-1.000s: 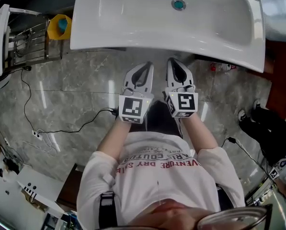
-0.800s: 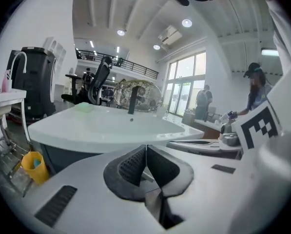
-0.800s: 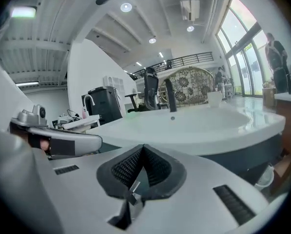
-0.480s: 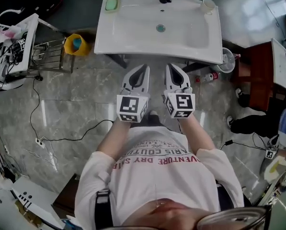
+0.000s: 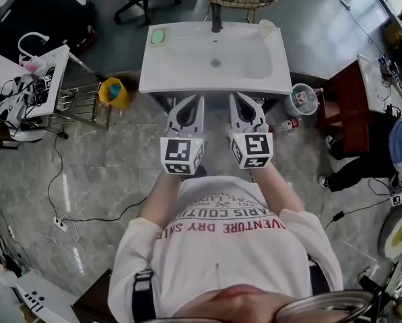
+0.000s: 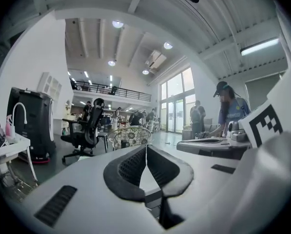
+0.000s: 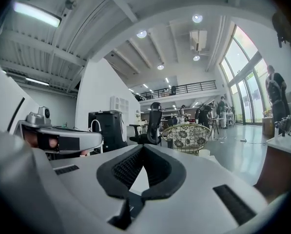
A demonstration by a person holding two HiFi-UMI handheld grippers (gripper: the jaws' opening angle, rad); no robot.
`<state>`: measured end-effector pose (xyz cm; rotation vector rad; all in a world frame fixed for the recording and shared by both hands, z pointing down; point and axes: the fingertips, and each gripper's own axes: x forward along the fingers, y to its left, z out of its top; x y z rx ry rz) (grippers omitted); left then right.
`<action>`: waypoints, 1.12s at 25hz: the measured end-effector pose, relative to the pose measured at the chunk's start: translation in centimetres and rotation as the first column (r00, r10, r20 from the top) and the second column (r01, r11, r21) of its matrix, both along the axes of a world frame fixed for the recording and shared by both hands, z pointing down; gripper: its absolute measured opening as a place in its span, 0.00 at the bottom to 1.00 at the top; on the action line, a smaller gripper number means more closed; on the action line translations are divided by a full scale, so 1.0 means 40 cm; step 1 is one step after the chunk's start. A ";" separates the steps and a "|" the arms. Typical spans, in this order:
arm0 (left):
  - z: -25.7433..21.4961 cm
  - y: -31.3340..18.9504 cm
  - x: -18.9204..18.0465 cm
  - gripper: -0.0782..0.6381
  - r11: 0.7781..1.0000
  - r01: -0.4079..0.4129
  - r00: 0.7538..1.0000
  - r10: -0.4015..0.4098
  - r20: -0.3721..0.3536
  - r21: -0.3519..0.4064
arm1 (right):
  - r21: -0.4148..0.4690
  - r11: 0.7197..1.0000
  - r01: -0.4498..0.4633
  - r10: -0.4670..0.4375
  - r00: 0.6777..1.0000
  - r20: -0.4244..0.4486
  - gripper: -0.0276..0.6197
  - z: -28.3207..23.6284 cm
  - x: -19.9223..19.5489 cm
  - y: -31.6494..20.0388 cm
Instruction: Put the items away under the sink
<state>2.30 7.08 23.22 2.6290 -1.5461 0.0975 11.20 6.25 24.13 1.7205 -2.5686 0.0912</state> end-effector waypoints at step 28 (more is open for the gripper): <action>-0.021 0.079 0.034 0.15 1.000 0.009 1.000 -0.009 -0.007 0.017 | 0.002 1.000 0.006 -0.006 1.000 0.003 0.08 -0.014 0.044 0.072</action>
